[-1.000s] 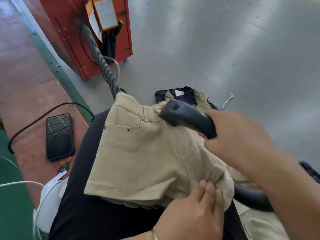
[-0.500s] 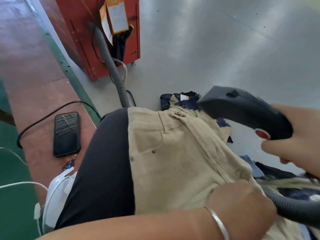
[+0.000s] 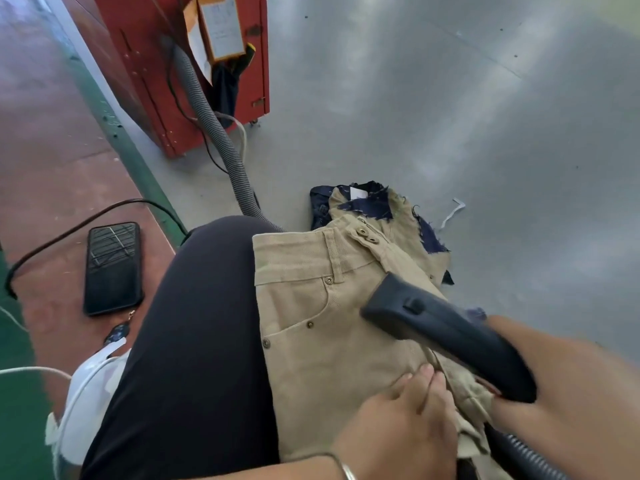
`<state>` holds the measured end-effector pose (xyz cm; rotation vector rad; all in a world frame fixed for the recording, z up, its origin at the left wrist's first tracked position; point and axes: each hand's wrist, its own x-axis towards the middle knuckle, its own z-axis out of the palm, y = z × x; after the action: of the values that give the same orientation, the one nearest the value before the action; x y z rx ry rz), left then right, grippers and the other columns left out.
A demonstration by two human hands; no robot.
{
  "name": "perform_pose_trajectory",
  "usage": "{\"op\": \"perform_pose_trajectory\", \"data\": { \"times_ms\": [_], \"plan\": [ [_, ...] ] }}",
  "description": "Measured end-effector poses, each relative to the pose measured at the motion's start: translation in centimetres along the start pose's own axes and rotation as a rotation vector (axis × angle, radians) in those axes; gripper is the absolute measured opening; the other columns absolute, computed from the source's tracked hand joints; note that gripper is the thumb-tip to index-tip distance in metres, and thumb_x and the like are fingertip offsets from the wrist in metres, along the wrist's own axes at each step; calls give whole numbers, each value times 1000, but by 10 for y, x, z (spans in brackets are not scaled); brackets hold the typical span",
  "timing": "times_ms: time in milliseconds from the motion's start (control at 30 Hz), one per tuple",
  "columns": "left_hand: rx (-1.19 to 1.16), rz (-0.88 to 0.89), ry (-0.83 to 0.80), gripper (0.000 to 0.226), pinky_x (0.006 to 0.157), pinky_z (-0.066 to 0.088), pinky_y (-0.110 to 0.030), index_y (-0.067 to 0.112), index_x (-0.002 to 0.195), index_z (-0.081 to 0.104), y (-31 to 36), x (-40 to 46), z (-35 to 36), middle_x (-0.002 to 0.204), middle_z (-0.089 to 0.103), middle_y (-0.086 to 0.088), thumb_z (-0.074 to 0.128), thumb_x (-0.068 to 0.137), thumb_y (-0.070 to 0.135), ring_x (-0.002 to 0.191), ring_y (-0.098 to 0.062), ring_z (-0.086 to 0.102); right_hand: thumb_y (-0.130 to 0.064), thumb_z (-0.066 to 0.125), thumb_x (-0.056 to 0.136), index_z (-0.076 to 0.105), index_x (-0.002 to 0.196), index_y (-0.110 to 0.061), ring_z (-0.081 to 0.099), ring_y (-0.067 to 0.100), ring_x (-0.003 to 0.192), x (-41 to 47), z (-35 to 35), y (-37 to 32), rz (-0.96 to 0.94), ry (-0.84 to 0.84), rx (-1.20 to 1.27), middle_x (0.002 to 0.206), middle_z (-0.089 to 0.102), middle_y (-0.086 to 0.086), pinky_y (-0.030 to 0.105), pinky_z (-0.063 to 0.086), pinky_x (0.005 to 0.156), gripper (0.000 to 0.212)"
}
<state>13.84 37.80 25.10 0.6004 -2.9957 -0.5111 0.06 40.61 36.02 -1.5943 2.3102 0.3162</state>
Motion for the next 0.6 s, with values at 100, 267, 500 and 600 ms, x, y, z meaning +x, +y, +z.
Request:
{"op": "perform_pose_trajectory", "data": {
  "times_ms": [100,267,500,600],
  "plan": [
    [11,-75,-11,68,84,49,-12,42,88,75,1,5,0,96,70,23,18,95,6,97,4,64,-46,49,65,28,100,-55,58,9,69,13,-4,-16,25,-13,-27,76,53,-12,25,45,57,42],
    [-94,-38,-58,43,77,50,-10,44,88,74,1,5,2,93,70,25,34,80,30,91,7,64,-28,61,75,43,90,-35,45,1,59,44,-11,-39,8,58,18,68,53,-10,24,30,47,24],
    [54,31,-86,47,82,50,-13,47,97,72,0,2,2,105,67,26,32,83,27,101,4,63,-16,59,82,46,92,-28,47,20,65,121,-14,-61,-16,216,125,74,50,-5,28,34,58,20],
    [116,61,-96,41,83,49,-12,49,97,70,-2,4,2,104,67,29,37,83,31,100,7,62,-16,62,82,51,88,-22,51,21,64,133,-26,-51,-30,243,192,74,56,-2,29,36,57,14]
  ]
}}
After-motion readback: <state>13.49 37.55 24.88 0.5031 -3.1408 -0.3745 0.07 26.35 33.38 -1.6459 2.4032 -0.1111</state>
